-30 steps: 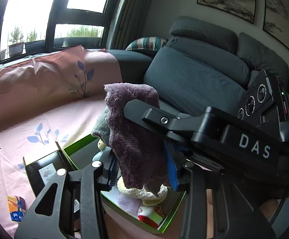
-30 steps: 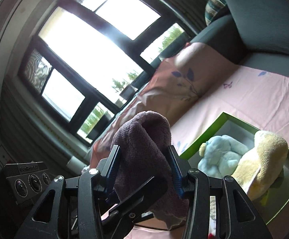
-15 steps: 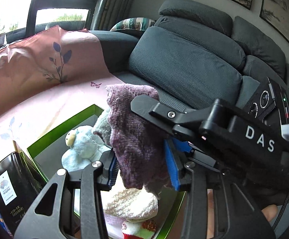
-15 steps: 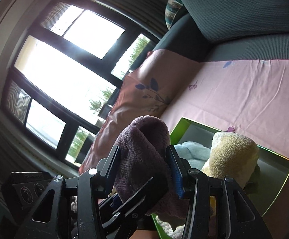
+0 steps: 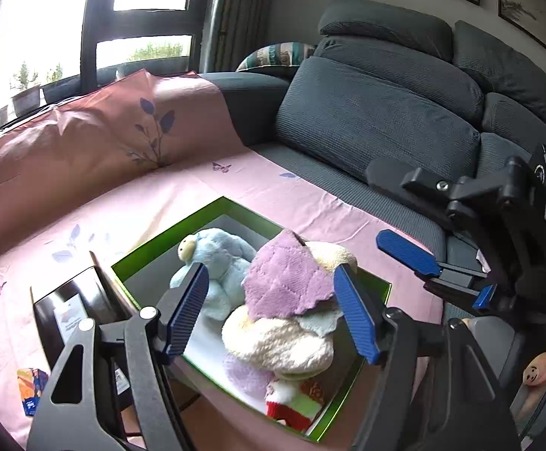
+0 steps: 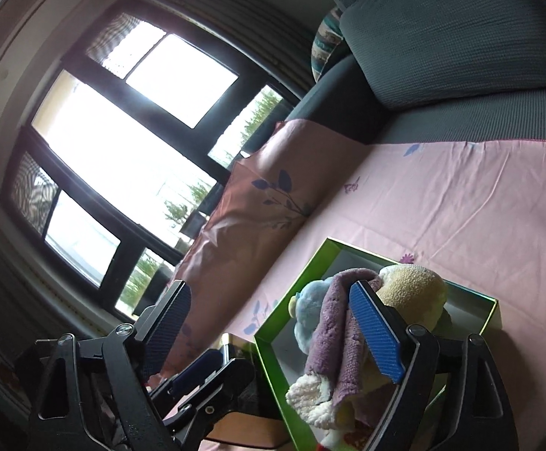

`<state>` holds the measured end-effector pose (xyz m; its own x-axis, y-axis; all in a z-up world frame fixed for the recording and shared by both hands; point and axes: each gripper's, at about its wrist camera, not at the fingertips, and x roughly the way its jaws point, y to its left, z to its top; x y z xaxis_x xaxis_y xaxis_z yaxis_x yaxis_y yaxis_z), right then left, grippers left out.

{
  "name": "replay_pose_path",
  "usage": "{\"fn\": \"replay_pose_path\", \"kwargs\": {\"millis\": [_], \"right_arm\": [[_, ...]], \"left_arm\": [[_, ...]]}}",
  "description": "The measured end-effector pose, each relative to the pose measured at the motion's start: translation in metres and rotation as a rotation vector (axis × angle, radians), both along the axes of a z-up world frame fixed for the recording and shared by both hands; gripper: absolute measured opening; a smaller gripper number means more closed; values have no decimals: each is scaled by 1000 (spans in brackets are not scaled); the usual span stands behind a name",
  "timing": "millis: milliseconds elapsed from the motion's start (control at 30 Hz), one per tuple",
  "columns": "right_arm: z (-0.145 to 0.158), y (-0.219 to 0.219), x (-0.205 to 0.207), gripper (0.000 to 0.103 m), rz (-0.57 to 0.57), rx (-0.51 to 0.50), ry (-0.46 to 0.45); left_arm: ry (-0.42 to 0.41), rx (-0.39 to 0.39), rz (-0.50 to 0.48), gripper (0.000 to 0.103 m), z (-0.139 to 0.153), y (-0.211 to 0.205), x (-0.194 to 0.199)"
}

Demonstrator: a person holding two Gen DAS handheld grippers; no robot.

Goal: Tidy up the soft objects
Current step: 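Carry the purple towel into the green box and open the right tool, then withdraw the right tool and approach the blue Tempo tissue pack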

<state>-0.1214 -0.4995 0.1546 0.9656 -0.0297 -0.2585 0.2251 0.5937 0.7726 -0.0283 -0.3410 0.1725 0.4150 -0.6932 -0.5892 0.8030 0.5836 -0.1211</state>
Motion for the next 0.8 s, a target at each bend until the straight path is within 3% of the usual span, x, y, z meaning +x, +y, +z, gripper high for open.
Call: {"fn": "replay_pose_path", "kwargs": {"millis": [67, 200, 433, 533, 567, 633, 700, 800], "right_arm": [[1, 5, -4, 95, -20, 3, -10], [3, 16, -4, 96, -31, -14, 1], [21, 53, 14, 96, 9, -150, 71], [34, 77, 19, 98, 43, -213, 40], [37, 85, 21, 103, 61, -236, 32], [43, 103, 27, 103, 98, -281, 28], [47, 121, 35, 103, 138, -319, 38], [49, 148, 48, 103, 210, -359, 62]], "left_arm": [[-5, 1, 42, 76, 1, 15, -1], [4, 3, 130, 77, 0, 50, -2], [-9, 31, 315, 78, -8, 124, -4], [-2, 58, 426, 78, -15, 162, -1], [4, 58, 459, 78, -18, 176, 0], [26, 37, 528, 78, -26, 205, 3], [61, -20, 588, 87, -37, 236, 7], [145, -96, 667, 86, -59, 278, 15]]}}
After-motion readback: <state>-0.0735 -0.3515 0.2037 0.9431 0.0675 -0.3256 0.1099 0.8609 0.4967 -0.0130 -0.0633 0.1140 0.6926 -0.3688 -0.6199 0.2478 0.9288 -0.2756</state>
